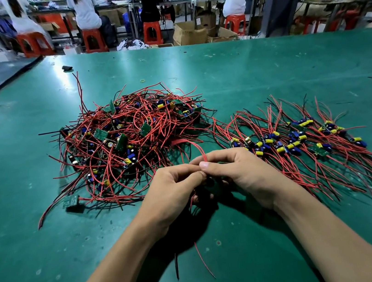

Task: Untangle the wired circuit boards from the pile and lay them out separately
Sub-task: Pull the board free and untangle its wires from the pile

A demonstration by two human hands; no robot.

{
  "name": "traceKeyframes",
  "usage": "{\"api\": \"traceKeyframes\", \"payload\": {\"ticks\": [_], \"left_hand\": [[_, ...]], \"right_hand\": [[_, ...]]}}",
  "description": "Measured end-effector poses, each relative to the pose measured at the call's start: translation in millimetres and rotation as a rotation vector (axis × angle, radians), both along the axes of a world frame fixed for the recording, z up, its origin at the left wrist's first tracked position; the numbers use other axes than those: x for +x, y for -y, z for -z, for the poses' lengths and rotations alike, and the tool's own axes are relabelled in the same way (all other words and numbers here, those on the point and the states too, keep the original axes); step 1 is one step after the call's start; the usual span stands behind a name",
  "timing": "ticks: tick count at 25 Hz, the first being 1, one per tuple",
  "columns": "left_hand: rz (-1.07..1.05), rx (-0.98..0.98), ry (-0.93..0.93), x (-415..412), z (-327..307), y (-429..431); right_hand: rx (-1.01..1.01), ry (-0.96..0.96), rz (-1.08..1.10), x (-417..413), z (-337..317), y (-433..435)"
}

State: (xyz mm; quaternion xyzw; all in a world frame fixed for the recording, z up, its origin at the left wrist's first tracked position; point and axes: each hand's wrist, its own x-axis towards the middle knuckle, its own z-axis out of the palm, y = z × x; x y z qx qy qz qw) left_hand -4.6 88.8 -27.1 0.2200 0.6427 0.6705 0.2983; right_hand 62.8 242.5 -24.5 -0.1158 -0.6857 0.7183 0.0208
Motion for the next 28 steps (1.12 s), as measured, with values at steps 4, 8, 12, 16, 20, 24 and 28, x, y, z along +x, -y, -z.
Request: {"api": "traceKeyframes", "payload": {"ticks": [4,8,12,16,20,24,28], "left_hand": [[-0.043,0.028,0.051,-0.8,-2.9,-3.2],[-0.026,0.015,0.116,0.7,-7.8,-8.2],[0.029,0.017,0.177,2.2,-11.5,-5.3],[0.082,0.002,0.178,4.8,-14.2,-3.6],[0.113,-0.02,0.172,6.2,-16.4,-4.2],[0.111,-0.036,0.137,5.3,-16.1,-2.5],[0.125,-0.045,0.136,5.9,-14.3,-0.6]], "right_hand": [[0.305,-0.158,0.162,-3.1,0.6,-0.2],[0.298,-0.21,0.306,-2.8,0.0,-6.8],[0.199,-0.213,0.483,-5.4,0.5,-9.5],[0.048,-0.249,0.659,-7.2,-2.2,-16.3],[-0.063,-0.298,0.756,-8.3,-5.2,-16.8],[-0.271,-0.323,0.798,-9.1,-7.3,-14.5],[0.287,-0.384,0.899,-3.6,-4.6,-16.7]]}}
